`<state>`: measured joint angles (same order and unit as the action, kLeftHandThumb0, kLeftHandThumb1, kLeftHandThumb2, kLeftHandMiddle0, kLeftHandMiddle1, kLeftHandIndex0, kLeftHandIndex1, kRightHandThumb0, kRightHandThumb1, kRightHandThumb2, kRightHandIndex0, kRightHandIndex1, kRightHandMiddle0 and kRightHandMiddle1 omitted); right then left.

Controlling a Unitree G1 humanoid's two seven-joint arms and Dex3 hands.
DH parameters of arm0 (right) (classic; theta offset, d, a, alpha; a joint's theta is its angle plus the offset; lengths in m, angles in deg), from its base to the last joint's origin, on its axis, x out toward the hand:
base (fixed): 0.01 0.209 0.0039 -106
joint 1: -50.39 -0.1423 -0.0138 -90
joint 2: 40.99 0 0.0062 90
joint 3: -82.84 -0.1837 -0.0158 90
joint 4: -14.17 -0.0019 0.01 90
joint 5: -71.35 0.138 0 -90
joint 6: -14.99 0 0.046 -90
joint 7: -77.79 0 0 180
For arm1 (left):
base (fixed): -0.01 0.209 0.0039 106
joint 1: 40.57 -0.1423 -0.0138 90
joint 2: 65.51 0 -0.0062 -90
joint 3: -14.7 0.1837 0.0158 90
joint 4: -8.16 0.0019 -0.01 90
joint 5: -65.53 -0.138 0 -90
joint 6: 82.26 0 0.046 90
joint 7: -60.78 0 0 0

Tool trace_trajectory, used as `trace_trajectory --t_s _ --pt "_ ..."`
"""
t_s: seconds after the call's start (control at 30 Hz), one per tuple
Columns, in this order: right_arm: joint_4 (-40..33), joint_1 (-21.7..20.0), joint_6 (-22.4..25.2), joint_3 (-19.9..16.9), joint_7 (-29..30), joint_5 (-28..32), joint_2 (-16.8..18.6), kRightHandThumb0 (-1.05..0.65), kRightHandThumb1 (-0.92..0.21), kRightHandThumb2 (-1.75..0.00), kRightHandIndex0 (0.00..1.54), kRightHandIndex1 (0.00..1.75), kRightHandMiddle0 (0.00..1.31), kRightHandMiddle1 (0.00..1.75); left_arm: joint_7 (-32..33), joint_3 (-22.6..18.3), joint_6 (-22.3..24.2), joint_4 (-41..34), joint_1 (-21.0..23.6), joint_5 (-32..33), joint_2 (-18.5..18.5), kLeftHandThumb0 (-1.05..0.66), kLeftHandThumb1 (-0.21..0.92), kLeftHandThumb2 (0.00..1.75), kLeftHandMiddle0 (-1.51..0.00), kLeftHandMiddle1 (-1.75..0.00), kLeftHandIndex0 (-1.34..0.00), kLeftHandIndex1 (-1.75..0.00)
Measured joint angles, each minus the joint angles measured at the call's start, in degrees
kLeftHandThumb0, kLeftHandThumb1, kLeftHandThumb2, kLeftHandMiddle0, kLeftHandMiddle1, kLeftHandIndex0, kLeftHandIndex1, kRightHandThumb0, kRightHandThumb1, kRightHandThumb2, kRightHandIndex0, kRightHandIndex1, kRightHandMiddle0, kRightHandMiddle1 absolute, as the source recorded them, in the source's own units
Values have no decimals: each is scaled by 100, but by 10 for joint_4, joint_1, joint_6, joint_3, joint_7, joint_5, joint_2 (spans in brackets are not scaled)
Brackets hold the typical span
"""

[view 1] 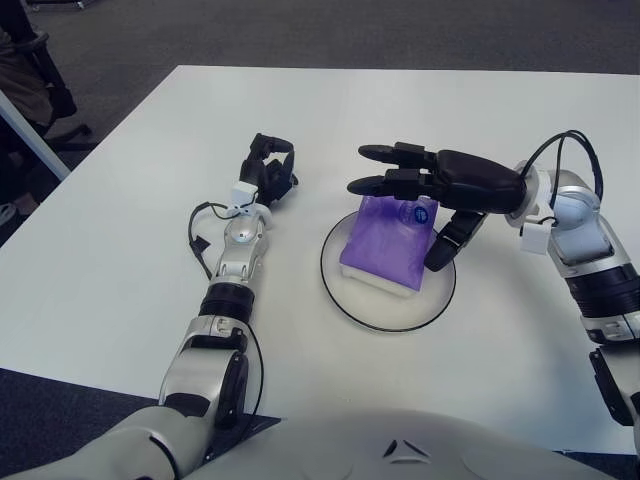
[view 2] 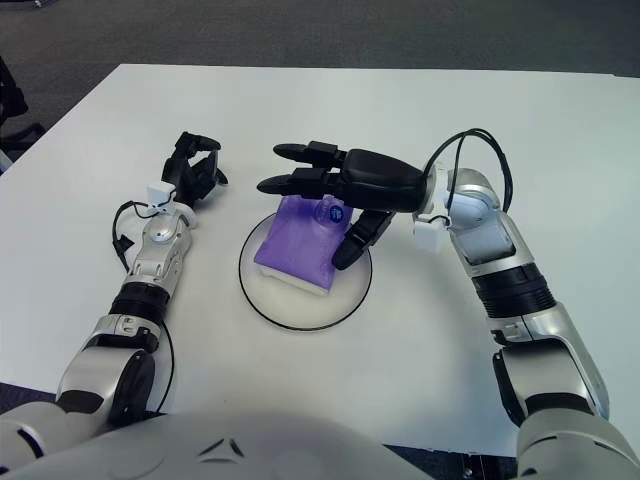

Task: Put the tissue paper into the plate.

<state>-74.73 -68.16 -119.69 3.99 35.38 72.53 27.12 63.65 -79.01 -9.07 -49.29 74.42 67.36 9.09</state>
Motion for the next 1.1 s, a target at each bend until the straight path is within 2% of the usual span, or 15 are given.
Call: trace_trajectory --t_s 0.17,0.3,0.4,0.6,0.73,0.97,1.1 --pt "-28 0 42 -25 0 6 -11 -10 -92 -28 9 0 16 2 -3 -1 0 2 1 1 0 -36 88 45 -76 -175 -35 -162" --pt "-60 3 104 -52 0 1 -31 -9 -92 -28 8 0 16 2 -3 -1 0 3 2 1 -1 -36 88 45 -76 -174 -35 -162" --pt "-68 5 127 -74 4 -14 -46 -8 -92 -28 8 0 16 2 -3 -2 0 3 2 1 -1 -36 88 45 -76 -174 -35 -163" --pt "-52 4 105 -111 44 -76 -63 -7 -92 -30 9 0 17 2 -3 -3 0 4 2 1 -1 -36 89 45 -76 -174 -34 -163" --pt "-25 3 82 -127 75 -114 -68 -14 -92 -29 11 1 18 2 -3 -4 0 4 2 1 -1 -36 89 45 -76 -174 -34 -163" --pt "13 3 95 -144 115 -145 -70 -34 -92 -29 14 2 18 2 -3 -5 0 4 2 1 -1 -36 88 46 -77 -172 -34 -163" --pt "8 14 113 -159 158 -186 -66 -42 -92 -29 18 3 18 2 -3 -6 0 4 3 1 -1 -36 88 47 -77 -172 -34 -163"
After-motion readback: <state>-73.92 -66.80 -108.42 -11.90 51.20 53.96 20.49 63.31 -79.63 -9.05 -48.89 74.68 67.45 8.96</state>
